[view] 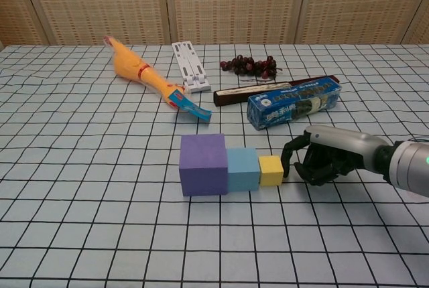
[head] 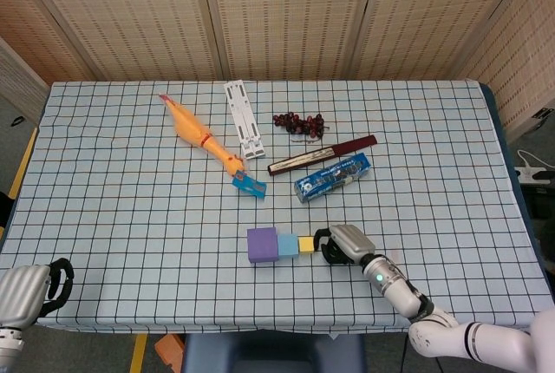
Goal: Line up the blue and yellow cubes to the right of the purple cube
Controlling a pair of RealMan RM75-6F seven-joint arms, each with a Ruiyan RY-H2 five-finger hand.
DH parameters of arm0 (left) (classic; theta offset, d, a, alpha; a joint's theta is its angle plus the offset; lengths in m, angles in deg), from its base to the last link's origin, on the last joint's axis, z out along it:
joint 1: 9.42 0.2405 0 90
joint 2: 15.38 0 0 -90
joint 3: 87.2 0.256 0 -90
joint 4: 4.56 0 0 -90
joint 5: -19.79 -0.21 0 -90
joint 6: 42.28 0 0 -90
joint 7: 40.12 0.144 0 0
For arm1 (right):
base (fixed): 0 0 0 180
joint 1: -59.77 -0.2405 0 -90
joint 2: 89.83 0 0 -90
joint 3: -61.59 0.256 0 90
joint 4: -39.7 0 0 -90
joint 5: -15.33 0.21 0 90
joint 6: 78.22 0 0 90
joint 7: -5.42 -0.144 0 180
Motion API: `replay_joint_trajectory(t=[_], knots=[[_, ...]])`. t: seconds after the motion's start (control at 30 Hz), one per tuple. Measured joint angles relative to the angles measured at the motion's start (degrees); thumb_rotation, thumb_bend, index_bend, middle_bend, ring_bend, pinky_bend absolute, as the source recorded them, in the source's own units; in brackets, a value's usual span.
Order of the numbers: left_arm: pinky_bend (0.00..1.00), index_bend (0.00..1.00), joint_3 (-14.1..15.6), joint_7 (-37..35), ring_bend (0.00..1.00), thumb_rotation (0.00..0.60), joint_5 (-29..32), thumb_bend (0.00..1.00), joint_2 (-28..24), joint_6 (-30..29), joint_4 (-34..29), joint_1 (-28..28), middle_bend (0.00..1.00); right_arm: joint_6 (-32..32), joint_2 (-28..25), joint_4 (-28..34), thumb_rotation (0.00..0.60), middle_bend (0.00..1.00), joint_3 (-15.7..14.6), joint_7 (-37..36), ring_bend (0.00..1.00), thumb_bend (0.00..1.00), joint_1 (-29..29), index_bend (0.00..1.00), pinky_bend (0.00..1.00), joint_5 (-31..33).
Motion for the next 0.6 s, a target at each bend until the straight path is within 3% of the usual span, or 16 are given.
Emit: replay_joint_trajectory(t=[0.6], knots=[[0.99,0.57,-0.1,0.1,0.77,0.600,0.0,0.47,0.0,-0.1,0.0,0.0,0.79,-1.0,1.5,-2.9,0.600,0.95,0.1,-0.9,0.92,0.62,-0.4,0.50,1.00,-1.8]])
